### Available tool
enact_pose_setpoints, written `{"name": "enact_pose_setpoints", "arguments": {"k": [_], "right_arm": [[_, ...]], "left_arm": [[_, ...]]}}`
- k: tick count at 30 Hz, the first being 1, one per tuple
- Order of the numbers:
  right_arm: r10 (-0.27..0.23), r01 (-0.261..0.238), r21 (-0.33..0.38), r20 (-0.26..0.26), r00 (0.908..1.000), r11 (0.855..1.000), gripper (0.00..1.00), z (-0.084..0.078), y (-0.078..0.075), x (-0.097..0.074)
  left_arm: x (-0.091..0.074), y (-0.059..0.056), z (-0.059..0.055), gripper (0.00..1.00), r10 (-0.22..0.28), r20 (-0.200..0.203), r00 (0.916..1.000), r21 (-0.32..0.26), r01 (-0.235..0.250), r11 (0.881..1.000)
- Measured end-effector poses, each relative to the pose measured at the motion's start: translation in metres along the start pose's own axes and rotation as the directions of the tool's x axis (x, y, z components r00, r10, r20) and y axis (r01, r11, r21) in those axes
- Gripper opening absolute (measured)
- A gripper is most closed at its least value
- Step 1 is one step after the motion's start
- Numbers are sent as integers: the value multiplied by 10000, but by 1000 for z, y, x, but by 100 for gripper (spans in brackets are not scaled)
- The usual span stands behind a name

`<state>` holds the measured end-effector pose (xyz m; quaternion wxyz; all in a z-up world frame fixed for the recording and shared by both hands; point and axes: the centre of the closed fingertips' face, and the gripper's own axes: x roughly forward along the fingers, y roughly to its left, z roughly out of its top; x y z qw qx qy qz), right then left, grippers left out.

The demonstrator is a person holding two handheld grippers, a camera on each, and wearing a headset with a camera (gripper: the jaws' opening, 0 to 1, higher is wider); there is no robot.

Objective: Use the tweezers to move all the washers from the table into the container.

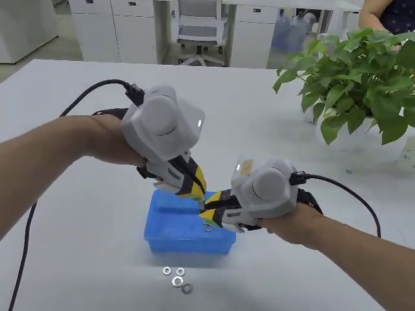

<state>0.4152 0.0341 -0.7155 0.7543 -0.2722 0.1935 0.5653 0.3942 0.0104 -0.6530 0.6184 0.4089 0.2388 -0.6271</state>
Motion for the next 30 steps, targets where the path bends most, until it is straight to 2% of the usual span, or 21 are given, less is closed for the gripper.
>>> {"name": "enact_pose_setpoints", "arguments": {"k": [7, 15, 30], "right_arm": [[-111, 113, -121, 172, 9998, 9999, 10, 12, 17, -12], [-129, 134, -151, 339, 9993, 9998, 10, 19, 36, -19], [-8, 12, -76, 498, 9988, 10000, 10, 16, 66, -18]], "left_arm": [[-14, -17, 7, 6, 83, -75, 9999, 38, -83, 10000], [-23, -36, 12, 6, 17, -49, 10000, 23, -17, 10000], [-20, -63, 10, 6, 20, -127, 9999, -2, -20, 10000]]}}
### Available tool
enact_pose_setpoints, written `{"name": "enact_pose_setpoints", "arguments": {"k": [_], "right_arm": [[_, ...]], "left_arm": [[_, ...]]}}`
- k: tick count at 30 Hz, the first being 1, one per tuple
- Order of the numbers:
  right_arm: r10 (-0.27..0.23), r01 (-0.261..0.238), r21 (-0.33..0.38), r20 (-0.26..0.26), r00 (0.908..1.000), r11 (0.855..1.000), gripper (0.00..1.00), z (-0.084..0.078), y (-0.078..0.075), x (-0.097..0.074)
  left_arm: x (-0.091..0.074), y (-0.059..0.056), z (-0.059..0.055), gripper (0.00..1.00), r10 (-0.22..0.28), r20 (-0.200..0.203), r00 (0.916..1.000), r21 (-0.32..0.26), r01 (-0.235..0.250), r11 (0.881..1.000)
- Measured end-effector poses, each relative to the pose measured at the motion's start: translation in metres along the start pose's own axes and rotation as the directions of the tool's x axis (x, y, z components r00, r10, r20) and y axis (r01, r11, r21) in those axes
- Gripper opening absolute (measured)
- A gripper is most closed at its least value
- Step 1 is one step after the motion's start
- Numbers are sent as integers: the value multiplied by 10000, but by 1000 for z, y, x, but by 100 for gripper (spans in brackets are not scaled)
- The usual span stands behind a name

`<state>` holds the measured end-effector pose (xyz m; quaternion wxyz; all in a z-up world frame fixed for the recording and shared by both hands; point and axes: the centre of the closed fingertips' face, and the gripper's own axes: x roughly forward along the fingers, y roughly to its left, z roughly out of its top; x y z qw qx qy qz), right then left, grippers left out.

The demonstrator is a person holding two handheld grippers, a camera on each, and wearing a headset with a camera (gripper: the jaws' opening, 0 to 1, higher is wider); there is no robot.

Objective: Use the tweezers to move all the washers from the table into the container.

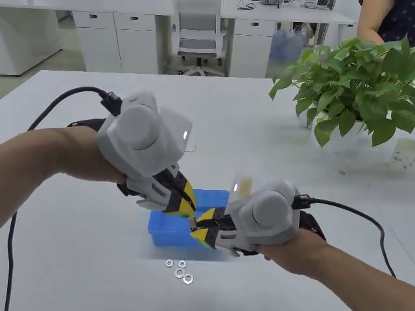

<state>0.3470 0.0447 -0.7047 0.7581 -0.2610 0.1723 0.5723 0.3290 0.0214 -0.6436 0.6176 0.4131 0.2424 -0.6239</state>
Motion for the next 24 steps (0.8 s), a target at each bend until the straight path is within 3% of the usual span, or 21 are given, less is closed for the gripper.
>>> {"name": "enact_pose_setpoints", "arguments": {"k": [10, 24], "right_arm": [[293, -291, 268, -91, 9995, 9992, 10, -15, 24, 8], [614, -602, 421, -279, 9977, 9973, 10, -30, 45, 22]], "left_arm": [[14, -20, -9, 6, -376, -202, 9991, -33, 375, 9993], [29, -39, -25, 6, -672, -367, 9971, -266, 663, 9974]]}}
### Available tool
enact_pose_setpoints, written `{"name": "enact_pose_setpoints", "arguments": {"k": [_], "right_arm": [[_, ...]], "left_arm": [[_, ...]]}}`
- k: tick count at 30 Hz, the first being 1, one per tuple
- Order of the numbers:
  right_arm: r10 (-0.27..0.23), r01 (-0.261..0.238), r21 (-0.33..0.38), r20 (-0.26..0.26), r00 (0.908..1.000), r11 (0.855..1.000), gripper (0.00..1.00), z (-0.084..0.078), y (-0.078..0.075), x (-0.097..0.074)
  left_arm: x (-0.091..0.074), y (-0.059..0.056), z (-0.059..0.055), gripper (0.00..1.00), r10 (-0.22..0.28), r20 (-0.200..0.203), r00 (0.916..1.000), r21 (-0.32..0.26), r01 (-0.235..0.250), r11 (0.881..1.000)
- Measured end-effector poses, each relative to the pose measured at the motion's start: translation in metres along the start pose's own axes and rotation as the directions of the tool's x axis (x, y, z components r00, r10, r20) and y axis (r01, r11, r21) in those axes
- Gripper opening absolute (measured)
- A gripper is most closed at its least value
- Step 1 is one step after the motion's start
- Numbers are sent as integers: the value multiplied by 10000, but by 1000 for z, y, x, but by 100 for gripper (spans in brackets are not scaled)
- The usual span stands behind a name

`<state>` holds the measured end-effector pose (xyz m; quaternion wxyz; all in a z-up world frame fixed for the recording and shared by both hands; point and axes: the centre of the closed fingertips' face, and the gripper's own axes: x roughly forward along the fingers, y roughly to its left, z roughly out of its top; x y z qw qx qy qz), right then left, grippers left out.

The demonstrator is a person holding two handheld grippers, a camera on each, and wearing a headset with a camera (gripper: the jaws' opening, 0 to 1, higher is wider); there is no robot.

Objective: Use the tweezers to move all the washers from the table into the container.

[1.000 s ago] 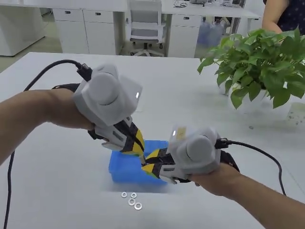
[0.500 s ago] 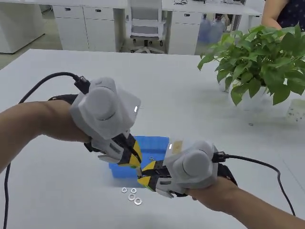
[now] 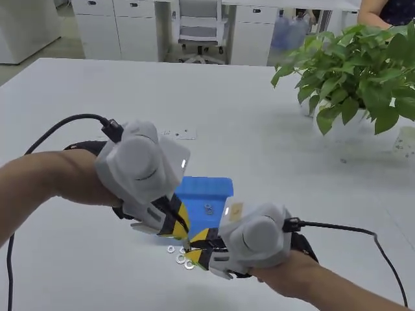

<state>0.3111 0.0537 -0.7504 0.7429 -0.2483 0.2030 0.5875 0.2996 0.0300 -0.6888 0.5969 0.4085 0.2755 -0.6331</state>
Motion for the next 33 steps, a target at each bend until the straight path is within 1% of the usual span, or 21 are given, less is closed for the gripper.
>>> {"name": "enact_pose_setpoints", "arguments": {"k": [10, 22, 33], "right_arm": [[99, -97, 78, -278, 9996, 9999, 10, -14, 4, 10], [234, -220, 324, -439, 9988, 9992, 11, -24, 2, 19], [378, -355, 463, -501, 9980, 9983, 11, -29, 1, 24]], "left_arm": [[14, -4, -9, 6, -79, -46, 10000, -120, 78, 9999], [24, -3, -18, 6, -137, -80, 9999, -248, 135, 9996], [29, 1, -23, 6, -274, -157, 9995, -310, 269, 9992]]}}
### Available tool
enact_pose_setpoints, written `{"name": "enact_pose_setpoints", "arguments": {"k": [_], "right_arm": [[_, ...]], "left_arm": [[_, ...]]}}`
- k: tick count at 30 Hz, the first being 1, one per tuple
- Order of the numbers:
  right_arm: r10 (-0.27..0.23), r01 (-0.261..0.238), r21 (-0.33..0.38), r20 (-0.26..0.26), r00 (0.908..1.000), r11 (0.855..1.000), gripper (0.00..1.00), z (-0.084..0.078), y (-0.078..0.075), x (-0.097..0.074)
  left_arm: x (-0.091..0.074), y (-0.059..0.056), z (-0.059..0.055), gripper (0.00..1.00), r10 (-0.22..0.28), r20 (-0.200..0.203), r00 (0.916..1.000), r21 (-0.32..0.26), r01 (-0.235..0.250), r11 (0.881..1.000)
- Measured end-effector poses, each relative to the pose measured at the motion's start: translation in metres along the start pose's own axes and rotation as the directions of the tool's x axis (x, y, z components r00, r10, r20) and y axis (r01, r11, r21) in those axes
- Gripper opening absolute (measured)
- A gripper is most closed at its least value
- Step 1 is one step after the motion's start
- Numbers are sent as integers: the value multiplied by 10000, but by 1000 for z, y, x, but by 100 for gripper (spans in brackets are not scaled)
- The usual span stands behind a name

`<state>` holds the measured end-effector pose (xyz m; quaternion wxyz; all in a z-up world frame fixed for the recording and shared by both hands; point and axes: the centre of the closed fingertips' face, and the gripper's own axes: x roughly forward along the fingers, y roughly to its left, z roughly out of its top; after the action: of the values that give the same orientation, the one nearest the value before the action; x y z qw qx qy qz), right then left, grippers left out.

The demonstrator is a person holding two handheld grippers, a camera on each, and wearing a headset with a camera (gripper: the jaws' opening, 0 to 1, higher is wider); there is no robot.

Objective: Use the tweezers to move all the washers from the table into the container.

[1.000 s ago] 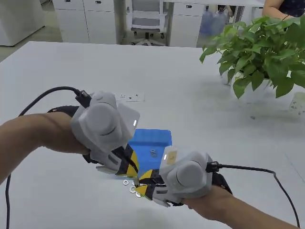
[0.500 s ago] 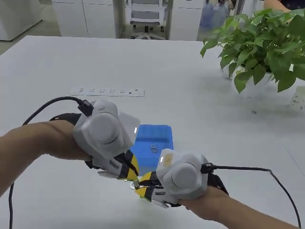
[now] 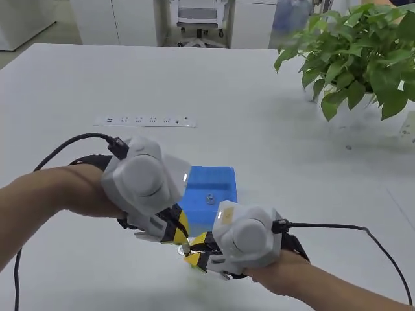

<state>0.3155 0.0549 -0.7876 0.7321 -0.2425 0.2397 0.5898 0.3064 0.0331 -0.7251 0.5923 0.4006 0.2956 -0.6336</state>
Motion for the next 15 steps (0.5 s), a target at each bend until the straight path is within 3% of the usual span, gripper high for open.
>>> {"name": "enact_pose_setpoints", "arguments": {"k": [15], "right_arm": [[-7, 10, 494, -62, 10000, 9988, 10, -4, -4, 2]], "left_arm": [[2, 11, 0, 6, -69, 111, 9999, -310, 72, 9995]]}}
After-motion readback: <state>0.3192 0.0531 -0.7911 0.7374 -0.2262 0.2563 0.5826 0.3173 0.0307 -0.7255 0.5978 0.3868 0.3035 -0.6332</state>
